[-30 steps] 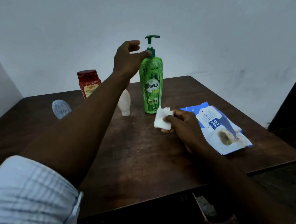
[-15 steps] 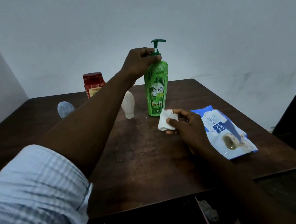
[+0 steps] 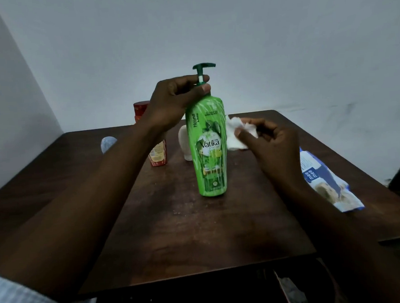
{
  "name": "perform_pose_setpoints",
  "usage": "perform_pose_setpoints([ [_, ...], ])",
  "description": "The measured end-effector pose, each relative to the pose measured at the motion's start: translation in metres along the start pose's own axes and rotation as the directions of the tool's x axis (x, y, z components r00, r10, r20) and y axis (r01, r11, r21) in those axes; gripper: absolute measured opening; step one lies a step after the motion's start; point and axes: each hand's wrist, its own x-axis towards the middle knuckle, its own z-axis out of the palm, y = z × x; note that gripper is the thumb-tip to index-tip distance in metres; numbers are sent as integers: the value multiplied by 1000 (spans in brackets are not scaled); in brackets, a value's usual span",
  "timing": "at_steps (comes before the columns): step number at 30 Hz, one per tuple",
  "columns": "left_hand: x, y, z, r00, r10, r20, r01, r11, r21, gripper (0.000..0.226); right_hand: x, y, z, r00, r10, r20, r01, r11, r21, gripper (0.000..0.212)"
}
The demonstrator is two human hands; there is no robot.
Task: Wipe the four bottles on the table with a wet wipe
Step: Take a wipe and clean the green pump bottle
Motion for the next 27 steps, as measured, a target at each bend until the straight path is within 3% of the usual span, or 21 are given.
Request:
perform_pose_setpoints([
  [5, -18, -3, -16, 997, -71, -20, 70, 996, -54, 29, 19, -23, 25, 951, -310, -16, 303, 940, -158, 18],
  [10, -23, -6, -25, 994, -103, -44, 99, 991, -88, 28, 23, -21, 52, 850, -506, 146, 526, 801, -285, 28],
  [14, -26, -11, -21, 988, -152, -21, 144, 962, -232, 28, 17, -16, 59, 834, -475, 281, 542, 801, -255, 21],
  [18, -27, -20, -9, 978, -200, 60, 198, 802, -564, 20, 25, -15, 60, 838, -461, 292, 536, 796, -281, 17],
  [27, -20, -33, -12, 979, -177, 102, 199, 721, -663, 28, 42, -6, 62, 862, -417, 288, 479, 856, -195, 16],
])
